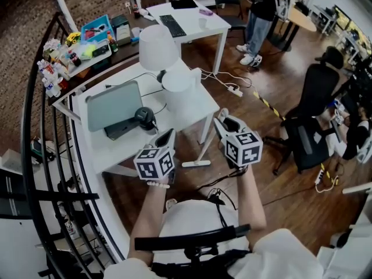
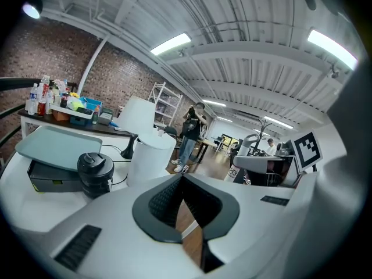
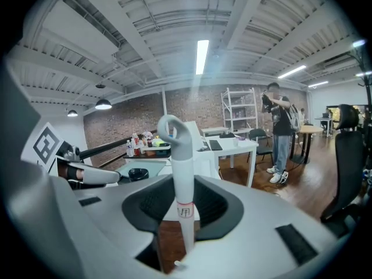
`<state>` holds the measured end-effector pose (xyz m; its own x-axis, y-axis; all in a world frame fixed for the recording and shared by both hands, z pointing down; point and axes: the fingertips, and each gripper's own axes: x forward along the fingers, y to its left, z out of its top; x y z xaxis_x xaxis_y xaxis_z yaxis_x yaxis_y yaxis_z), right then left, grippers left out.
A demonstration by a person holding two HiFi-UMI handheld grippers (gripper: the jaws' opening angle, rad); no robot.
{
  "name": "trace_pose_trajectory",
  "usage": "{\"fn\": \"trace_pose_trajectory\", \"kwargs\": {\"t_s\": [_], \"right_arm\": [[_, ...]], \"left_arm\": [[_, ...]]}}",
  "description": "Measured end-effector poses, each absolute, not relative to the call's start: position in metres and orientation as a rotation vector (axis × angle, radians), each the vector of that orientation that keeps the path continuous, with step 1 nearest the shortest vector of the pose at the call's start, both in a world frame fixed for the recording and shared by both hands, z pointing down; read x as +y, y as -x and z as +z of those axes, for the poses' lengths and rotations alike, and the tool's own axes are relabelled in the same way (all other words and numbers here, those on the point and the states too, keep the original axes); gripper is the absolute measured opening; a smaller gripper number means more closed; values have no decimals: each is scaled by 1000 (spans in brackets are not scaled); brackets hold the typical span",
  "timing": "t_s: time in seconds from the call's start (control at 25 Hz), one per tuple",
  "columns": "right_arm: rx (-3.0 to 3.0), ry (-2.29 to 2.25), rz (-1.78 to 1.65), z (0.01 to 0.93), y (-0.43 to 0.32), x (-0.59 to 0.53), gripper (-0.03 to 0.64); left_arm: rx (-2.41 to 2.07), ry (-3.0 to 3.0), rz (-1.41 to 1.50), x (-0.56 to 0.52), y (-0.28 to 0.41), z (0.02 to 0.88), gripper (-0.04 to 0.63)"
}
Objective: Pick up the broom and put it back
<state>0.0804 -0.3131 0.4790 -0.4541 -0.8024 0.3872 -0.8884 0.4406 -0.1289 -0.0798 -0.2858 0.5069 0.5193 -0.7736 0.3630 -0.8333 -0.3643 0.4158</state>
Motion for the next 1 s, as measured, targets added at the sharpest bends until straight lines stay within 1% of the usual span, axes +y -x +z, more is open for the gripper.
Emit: {"fn": "trace_pose_trajectory", "kwargs": {"t_s": [0.48,1.0], "right_arm": [[-2452,-1345,458,502,-83,-337,127],[-2457,-1064,457,579,-66,-379,127]], "left_arm": [[-1337,-2166,138,-281,81,515,-11],[-1448,-2023,130,-270,101,541,-11]]}}
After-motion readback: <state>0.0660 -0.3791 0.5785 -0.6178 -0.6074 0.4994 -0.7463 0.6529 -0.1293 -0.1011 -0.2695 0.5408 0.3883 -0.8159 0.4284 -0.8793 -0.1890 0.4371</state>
